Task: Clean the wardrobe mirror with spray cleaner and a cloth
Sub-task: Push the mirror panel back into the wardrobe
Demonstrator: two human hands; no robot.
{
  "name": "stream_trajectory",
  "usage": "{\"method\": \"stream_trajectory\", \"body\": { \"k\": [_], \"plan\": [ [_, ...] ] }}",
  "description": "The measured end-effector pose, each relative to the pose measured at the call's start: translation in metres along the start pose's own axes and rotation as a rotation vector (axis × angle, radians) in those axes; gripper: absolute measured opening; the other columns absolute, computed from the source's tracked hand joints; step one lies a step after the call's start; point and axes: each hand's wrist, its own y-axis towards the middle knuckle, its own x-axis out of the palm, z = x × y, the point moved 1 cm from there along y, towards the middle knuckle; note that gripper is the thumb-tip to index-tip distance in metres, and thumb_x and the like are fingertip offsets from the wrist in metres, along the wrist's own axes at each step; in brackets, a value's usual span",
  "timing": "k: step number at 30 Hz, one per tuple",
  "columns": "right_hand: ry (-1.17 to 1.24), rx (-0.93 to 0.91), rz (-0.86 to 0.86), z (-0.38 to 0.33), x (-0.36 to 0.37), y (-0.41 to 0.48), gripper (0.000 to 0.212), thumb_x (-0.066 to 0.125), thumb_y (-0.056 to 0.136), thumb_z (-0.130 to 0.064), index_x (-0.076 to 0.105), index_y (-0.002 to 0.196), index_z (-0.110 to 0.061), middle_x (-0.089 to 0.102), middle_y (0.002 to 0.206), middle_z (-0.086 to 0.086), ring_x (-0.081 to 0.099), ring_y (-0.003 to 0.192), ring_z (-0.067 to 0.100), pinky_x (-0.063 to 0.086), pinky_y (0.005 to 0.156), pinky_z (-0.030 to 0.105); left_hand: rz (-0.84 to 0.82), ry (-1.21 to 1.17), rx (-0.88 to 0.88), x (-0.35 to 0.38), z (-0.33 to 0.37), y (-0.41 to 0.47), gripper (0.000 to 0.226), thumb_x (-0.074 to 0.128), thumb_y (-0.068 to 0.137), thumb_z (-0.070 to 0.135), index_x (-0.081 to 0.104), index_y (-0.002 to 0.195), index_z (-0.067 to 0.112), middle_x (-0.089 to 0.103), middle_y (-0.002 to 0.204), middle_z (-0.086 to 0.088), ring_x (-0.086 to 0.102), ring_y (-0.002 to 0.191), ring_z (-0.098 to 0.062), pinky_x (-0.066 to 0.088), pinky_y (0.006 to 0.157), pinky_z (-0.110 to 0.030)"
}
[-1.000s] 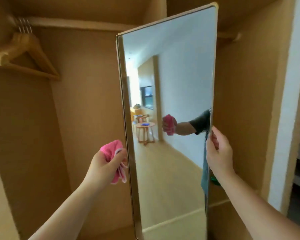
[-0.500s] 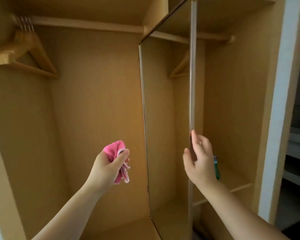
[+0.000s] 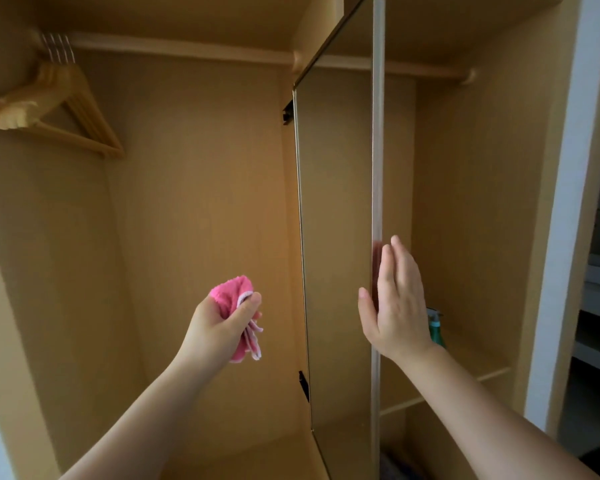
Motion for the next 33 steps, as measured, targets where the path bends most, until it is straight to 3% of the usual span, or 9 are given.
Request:
{"method": "stream_trajectory", "body": {
  "k": [5,10,23,33],
  "plan": [
    [-0.044,-0.064,-0.064,-0.003,0.012,0.015,0.069,0.029,0.099,-0.040,0.005,0.153,-0.003,-0.001,0.161,0.014,0.003,0.150,0.030,0.010,0.121,0.045,-0.013,0.001,0.002,0.003,-0.002,0.002,0.033,0.061,0.091,0.034,0.069,0.080,0.004,0.072,0.069,-0.012,0.070,0.062,-0.022,0.052,0.055,-0.014],
    [-0.036,-0.057,-0.070,-0.004,0.024,0.018,0.071,0.029,0.098,-0.042,0.004,0.153,-0.004,0.001,0.161,0.016,0.004,0.149,0.032,0.014,0.120,0.050,0.014,0.035,-0.007,0.000,-0.008,0.008,0.033,0.062,0.091,0.036,0.070,0.079,0.007,0.073,0.070,-0.007,0.071,0.064,-0.018,0.052,0.055,-0.015],
    [-0.027,-0.079,-0.138,0.005,0.081,0.035,0.075,0.039,0.092,-0.035,0.014,0.149,0.007,0.007,0.158,0.025,0.007,0.148,0.039,0.016,0.119,0.053,0.112,0.034,-0.046,0.008,-0.023,0.034,0.034,0.061,0.093,0.030,0.065,0.080,0.000,0.069,0.063,-0.016,0.065,0.048,-0.015,0.047,0.045,-0.016],
    [-0.046,-0.056,-0.207,0.010,0.128,0.050,0.080,0.032,0.091,-0.038,-0.005,0.148,0.004,-0.007,0.157,0.018,0.008,0.147,0.042,0.016,0.118,0.054,0.138,0.032,-0.113,0.012,-0.038,0.055,0.033,0.063,0.091,0.036,0.069,0.084,0.004,0.073,0.071,-0.009,0.070,0.061,-0.024,0.053,0.053,-0.020]
  ]
}}
